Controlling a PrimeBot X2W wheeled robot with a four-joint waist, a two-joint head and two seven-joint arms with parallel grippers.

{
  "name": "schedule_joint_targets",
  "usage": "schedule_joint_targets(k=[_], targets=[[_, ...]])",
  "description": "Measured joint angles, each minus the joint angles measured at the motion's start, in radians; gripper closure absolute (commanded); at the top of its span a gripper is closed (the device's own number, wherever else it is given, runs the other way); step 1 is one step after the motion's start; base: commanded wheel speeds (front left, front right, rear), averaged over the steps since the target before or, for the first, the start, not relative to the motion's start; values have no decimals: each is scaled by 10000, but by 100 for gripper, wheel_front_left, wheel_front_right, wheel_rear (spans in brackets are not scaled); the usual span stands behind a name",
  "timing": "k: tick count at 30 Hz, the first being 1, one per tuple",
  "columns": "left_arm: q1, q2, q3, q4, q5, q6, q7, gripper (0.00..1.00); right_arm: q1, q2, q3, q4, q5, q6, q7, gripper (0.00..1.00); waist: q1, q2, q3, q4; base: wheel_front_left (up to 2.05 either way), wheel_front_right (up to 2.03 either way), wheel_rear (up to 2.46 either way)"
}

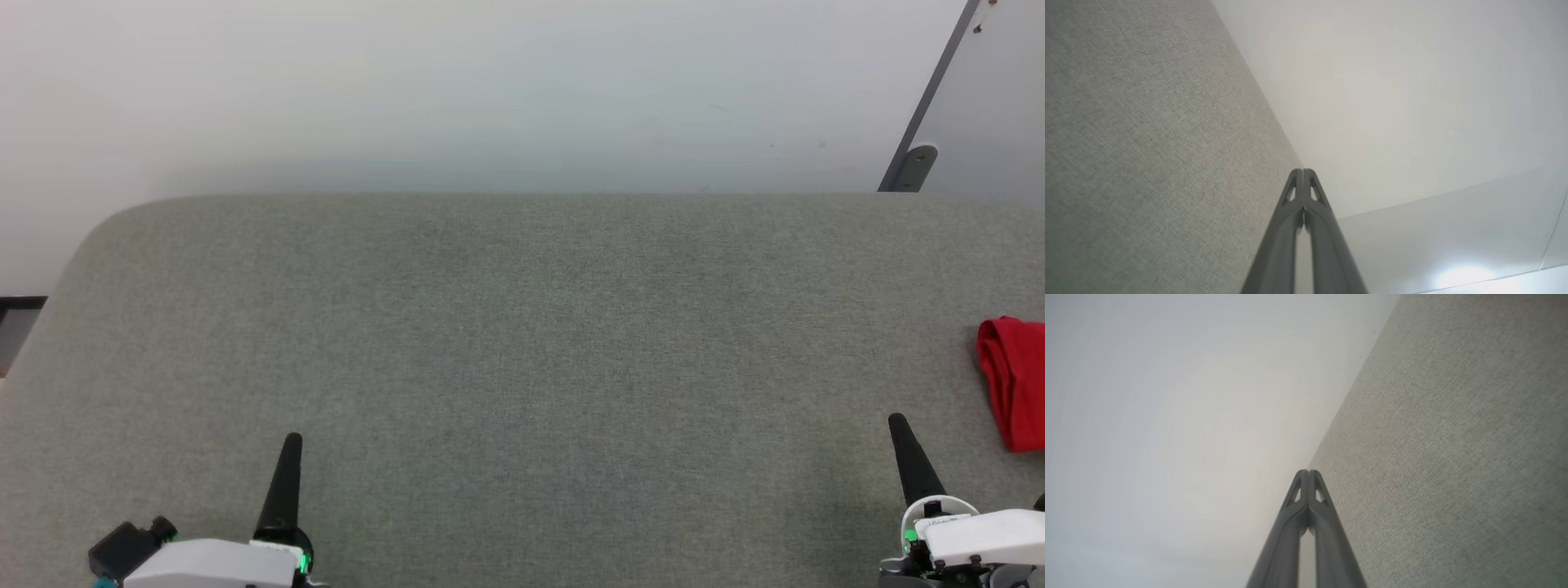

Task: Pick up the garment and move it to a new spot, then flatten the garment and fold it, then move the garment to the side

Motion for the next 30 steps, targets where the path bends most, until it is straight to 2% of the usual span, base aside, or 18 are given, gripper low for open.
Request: schedule_joint_targets(k=[30], targets=[[-517,-38,134,366,-2527,0,698,100,-202,305,-295,12,2033,0,660,100,-1,-1,-35,-104,0,0,0]])
